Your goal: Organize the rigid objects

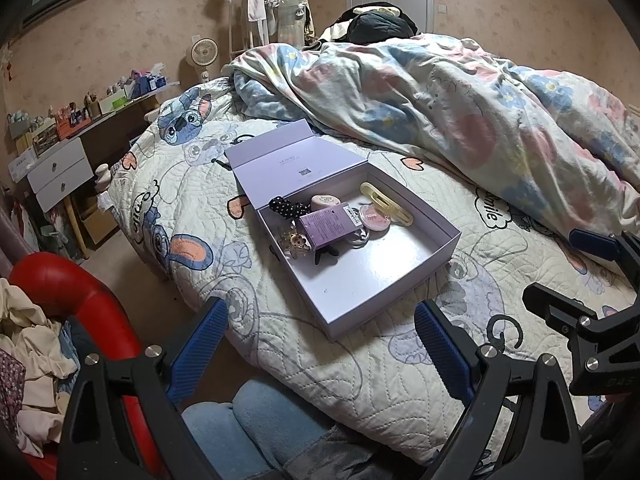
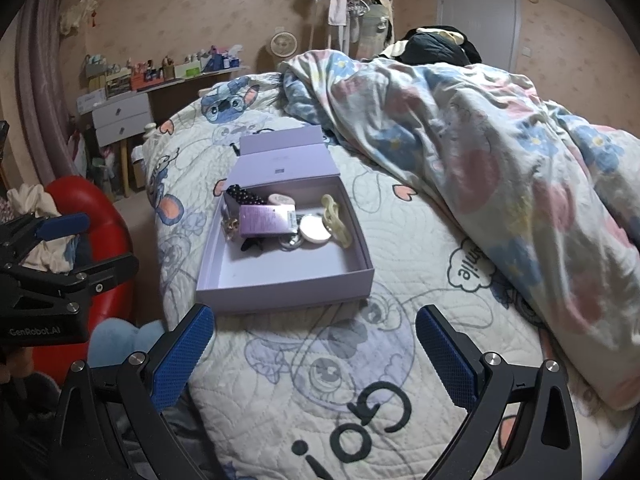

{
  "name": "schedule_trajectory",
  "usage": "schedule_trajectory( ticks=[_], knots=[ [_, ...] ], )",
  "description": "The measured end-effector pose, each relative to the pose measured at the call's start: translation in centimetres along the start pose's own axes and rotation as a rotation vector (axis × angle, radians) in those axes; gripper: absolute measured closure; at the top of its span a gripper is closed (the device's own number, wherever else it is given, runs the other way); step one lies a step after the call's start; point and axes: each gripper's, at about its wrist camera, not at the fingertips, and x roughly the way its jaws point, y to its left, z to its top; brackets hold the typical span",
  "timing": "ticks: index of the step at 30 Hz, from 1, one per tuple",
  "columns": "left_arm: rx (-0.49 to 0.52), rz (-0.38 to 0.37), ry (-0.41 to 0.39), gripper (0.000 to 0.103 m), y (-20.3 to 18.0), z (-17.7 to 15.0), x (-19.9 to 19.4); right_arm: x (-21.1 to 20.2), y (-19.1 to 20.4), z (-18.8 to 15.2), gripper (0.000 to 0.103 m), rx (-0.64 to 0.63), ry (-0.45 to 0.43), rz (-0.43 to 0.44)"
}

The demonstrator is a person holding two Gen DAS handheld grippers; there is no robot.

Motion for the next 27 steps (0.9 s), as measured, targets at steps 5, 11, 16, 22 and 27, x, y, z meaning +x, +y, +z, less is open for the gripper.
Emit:
schedule_trajectory(
  ticks=[5,11,16,22,27],
  knots=[
    [0.0,-0.001,0.001,0.007,0.03,-0.11,0.11,0.14,0.05,0.03,0.0,-0.003,0.003,-0.002],
    [-0.004,0.001,0.002,0.007,0.33,-0.32,0.28,0.32,0.03,0.06,0.0,-0.006,0.005,-0.003],
    [-0.005,-0.002,0.004,0.007,0.43,-0.32,0.34,0.34,0.06,0.04,0.001,-0.009,0.004,-0.005],
    [-0.009,-0.002,0.008,0.007,0.68,-0.45,0.52,0.43,0.06,0.08,0.001,-0.009,0.004,-0.004],
    [-0.016,0.006,0.022,0.007,0.91,-0.53,0.94,0.39,0.09,0.05,0.0,-0.009,0.004,-0.004]
  ],
)
